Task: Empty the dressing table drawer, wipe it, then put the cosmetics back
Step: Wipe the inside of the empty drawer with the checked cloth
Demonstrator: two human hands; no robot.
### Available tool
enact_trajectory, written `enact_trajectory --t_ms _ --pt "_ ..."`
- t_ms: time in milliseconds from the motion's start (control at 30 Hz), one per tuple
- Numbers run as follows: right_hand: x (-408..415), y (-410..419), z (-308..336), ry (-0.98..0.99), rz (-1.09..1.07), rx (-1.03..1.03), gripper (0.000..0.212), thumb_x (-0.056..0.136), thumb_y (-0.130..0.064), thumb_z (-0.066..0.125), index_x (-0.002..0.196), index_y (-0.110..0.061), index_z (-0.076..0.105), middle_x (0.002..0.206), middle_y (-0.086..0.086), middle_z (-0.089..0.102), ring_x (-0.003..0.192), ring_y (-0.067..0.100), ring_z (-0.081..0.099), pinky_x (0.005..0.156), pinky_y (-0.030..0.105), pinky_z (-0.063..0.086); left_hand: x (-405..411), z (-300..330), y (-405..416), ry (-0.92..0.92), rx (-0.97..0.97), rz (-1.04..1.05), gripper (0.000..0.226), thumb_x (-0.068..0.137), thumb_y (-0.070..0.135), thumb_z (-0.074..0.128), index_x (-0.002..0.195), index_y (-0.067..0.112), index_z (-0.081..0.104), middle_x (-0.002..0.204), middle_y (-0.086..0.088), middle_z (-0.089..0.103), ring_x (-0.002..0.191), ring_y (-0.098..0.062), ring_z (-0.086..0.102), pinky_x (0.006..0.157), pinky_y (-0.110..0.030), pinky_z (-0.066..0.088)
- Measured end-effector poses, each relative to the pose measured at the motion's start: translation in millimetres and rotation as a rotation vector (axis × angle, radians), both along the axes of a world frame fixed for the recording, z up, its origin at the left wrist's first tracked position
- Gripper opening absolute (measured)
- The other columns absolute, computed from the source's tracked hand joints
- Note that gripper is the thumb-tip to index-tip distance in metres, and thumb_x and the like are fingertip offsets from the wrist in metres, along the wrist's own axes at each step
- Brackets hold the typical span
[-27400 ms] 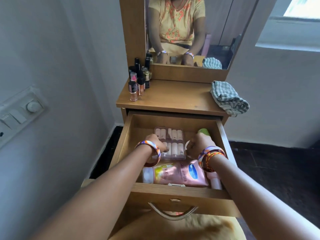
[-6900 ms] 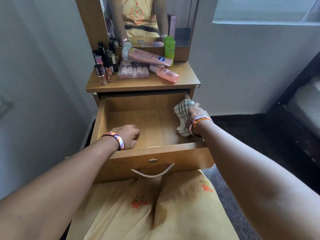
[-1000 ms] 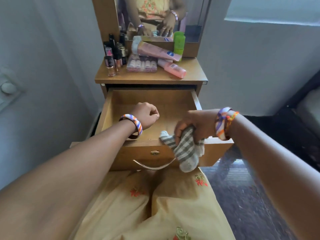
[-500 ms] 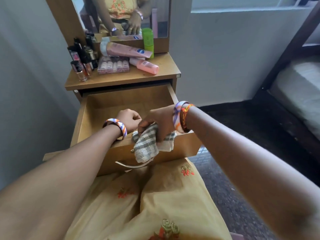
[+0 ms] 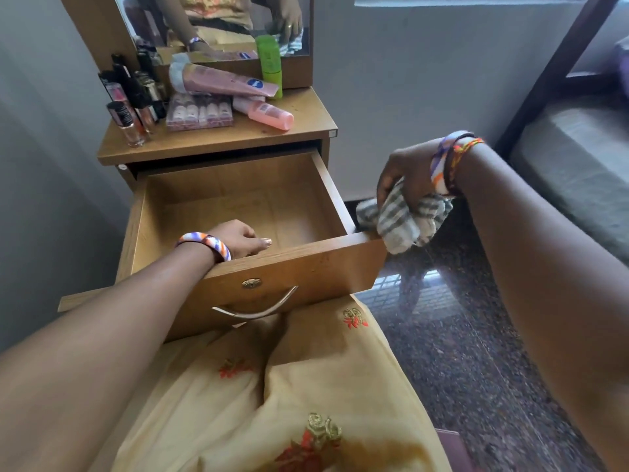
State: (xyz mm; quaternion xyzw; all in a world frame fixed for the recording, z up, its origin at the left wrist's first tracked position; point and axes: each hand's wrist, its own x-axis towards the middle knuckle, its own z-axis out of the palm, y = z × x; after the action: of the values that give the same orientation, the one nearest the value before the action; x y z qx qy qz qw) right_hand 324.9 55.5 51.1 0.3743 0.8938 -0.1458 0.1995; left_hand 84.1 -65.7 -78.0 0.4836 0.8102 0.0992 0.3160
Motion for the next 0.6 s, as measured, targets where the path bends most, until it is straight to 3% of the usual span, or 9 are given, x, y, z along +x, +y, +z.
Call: enact_trajectory --t_ms 100,167,233,267,333,400,500,533,600 --pt "-2.1 -2.1 -1.5 0.360 -0.192 0.067 0.035 0.073 0.002 0.064 0.087 -0.030 0.067 0.064 -0.009 0.063 0.050 0.003 0.058 0.052 0.017 0.052 0.1 -2.1 0.7 0.007 0.000 -0.015 0.042 0.092 0.039 0.053 0.100 0.002 0.070 0.091 -0.008 0.063 0.085 -0.020 0.053 0.069 -0.026 0.041" --pt "-11.5 -8.0 -8.3 0.461 -0.200 0.050 0.030 0.078 -0.002 0.063 0.099 -0.023 0.068 0.063 -0.010 0.064 0.055 0.004 0.058 0.050 0.015 0.049 -0.2 -2.7 0.4 0.011 0.005 -0.019 0.040 0.092 0.040 0.054 0.097 0.003 0.070 0.085 -0.006 0.061 0.081 -0.019 0.052 0.061 -0.022 0.038" --pt "-29.7 -16.9 -21.0 0.271 -0.051 -0.027 0.040 0.086 -0.011 0.061 0.125 -0.020 0.059 0.094 -0.002 0.065 0.079 0.009 0.055 0.057 0.009 0.044 -0.8 -3.6 0.7 0.007 -0.001 -0.023 0.039 0.091 0.040 0.054 0.096 0.005 0.071 0.086 -0.007 0.063 0.082 -0.019 0.053 0.060 -0.021 0.037" --pt "-38.8 -22.7 -30.4 0.143 0.009 -0.069 0.044 0.090 -0.014 0.057 0.132 -0.024 0.053 0.114 0.002 0.062 0.091 0.011 0.051 0.067 0.011 0.045 -0.9 -4.1 0.5 0.008 -0.006 -0.024 0.039 0.091 0.041 0.054 0.097 0.006 0.071 0.090 -0.008 0.065 0.083 -0.019 0.055 0.063 -0.023 0.039" --pt "-56.0 -29.9 -43.8 -0.015 0.048 -0.071 0.044 0.093 -0.011 0.048 0.135 -0.024 0.049 0.132 0.002 0.055 0.104 0.016 0.052 0.082 0.020 0.044 -2.4 -5.5 1.0 0.001 -0.016 -0.019 0.040 0.091 0.041 0.054 0.099 0.006 0.070 0.098 -0.011 0.067 0.086 -0.020 0.056 0.069 -0.026 0.041" --pt "-65.6 -29.8 -56.2 -0.106 0.088 -0.019 0.043 0.094 -0.007 0.044 0.137 -0.016 0.048 0.133 0.008 0.054 0.116 0.024 0.054 0.081 0.020 0.044 -0.4 -6.3 1.3 -0.011 -0.023 -0.028 0.041 0.092 0.041 0.053 0.101 0.005 0.070 0.102 -0.013 0.068 0.088 -0.021 0.056 0.073 -0.027 0.042" --pt "-77.9 -22.8 -67.9 -0.202 0.124 0.201 0.043 0.092 -0.012 0.045 0.135 -0.014 0.049 0.115 0.008 0.053 0.103 0.023 0.053 0.082 0.024 0.041 0.4 -6.3 2.0 -0.025 -0.031 -0.042 0.041 0.092 0.041 0.053 0.100 0.004 0.070 0.097 -0.012 0.067 0.086 -0.021 0.056 0.069 -0.026 0.041" --pt "-84.3 -18.4 -69.2 -0.233 0.101 0.188 0.043 0.090 -0.012 0.047 0.133 -0.011 0.049 0.116 0.010 0.052 0.107 0.023 0.051 0.085 0.026 0.042 0.7 -5.8 1.7 -0.026 -0.033 -0.044 0.041 0.092 0.041 0.053 0.100 0.004 0.070 0.093 -0.010 0.065 0.084 -0.020 0.054 0.064 -0.025 0.039" --pt "-96.6 -6.7 -73.8 -0.227 0.049 0.153 0.019 0.090 -0.009 0.049 0.106 -0.010 0.058 0.108 0.010 0.055 0.109 0.021 0.049 0.092 0.029 0.041 1.2 -5.3 1.0 -0.028 -0.035 -0.045 0.041 0.092 0.040 0.053 0.100 0.004 0.069 0.090 -0.007 0.062 0.083 -0.018 0.052 0.058 -0.022 0.036"
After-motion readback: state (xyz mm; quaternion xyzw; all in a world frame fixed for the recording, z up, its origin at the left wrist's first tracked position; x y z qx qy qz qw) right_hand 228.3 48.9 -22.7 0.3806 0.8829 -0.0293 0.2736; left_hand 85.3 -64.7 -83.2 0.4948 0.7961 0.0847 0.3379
